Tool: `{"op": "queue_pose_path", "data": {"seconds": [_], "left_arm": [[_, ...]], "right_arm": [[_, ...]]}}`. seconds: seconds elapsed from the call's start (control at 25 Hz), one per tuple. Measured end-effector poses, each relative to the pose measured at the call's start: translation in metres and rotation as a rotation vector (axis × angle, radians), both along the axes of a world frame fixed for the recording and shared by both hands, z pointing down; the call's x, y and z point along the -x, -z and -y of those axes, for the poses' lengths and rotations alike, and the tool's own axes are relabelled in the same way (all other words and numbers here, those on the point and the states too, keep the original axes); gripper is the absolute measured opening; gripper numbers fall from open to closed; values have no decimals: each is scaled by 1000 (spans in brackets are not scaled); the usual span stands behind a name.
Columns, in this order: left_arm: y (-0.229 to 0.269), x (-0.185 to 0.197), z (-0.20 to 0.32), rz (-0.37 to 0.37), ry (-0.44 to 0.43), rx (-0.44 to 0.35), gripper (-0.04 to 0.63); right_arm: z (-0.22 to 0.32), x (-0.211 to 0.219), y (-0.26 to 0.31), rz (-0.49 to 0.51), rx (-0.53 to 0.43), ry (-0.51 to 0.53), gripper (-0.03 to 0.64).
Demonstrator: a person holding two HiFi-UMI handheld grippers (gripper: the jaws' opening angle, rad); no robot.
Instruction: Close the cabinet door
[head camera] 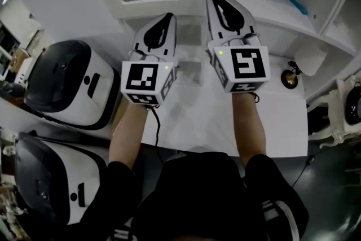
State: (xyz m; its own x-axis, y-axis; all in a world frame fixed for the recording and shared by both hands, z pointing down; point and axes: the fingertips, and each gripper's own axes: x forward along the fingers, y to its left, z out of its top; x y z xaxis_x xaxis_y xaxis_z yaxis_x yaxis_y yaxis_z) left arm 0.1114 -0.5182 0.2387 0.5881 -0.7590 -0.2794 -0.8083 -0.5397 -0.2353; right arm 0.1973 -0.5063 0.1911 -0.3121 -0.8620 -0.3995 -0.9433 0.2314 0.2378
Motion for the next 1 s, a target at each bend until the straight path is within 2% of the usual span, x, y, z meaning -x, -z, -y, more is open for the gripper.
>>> {"op": "queue_pose_path", "data": {"seconds": [0.16, 0.36, 0.72, 1.0], "left_arm": [[-23, -7, -14, -41, -24, 39, 12], [-58, -16, -27, -90, -45, 104, 12], [-119, -20, -30, -109, 11, 197, 12], [-191, -20, -43, -98, 31, 369, 12]], "right_arm": [[-9, -11, -35, 11, 97, -28, 29], [-15, -10, -78, -4, 155, 1, 22], [-29, 0, -165, 26, 310, 73, 18], [-38, 6, -242, 31, 474, 69, 17]]}}
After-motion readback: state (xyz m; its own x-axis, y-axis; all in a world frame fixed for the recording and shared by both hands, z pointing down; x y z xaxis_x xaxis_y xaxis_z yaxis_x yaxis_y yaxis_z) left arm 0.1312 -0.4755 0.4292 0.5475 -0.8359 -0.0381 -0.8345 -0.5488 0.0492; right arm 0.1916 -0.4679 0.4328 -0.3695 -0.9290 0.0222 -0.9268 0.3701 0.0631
